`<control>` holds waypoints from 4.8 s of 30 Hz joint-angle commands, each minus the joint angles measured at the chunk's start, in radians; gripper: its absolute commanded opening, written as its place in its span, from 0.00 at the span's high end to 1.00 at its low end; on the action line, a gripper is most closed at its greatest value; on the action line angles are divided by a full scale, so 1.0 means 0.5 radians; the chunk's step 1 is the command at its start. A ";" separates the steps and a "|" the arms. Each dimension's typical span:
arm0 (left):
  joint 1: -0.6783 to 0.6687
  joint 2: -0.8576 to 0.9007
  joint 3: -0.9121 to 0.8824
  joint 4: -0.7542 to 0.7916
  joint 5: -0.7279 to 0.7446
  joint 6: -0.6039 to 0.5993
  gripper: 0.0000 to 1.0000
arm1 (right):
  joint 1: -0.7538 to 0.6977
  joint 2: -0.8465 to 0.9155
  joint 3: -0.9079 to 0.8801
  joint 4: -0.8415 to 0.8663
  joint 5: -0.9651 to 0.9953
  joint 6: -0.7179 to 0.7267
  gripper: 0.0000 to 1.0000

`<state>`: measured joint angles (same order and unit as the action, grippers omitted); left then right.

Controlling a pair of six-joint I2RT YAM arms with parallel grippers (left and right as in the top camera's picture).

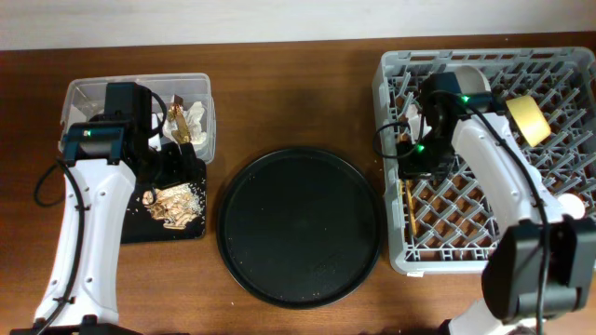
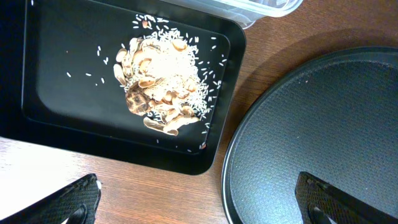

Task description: Sort waste into correct bins and load items into the dishwasher rack

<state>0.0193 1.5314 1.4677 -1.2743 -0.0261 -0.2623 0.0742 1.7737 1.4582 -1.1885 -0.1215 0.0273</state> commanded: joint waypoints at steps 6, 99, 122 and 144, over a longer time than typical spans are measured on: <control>-0.003 -0.015 -0.002 0.032 0.017 0.069 0.01 | -0.463 -0.349 0.002 -0.089 -0.337 -0.106 0.36; -0.190 -2.470 -1.791 0.928 -0.028 0.198 0.01 | -0.176 -3.533 -2.905 2.236 0.058 -0.092 0.02; -0.184 -3.053 -2.918 2.387 0.090 0.603 0.01 | -0.176 -3.533 -2.905 2.236 0.058 -0.093 0.02; -0.185 -3.053 -2.918 2.386 0.090 0.603 0.01 | -0.176 -3.533 -2.905 2.236 0.058 -0.092 0.02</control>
<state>-0.0734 0.0128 0.0135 -0.0792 0.0113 0.0196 -0.0185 0.0139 0.0120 -0.0666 -0.1005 -0.0235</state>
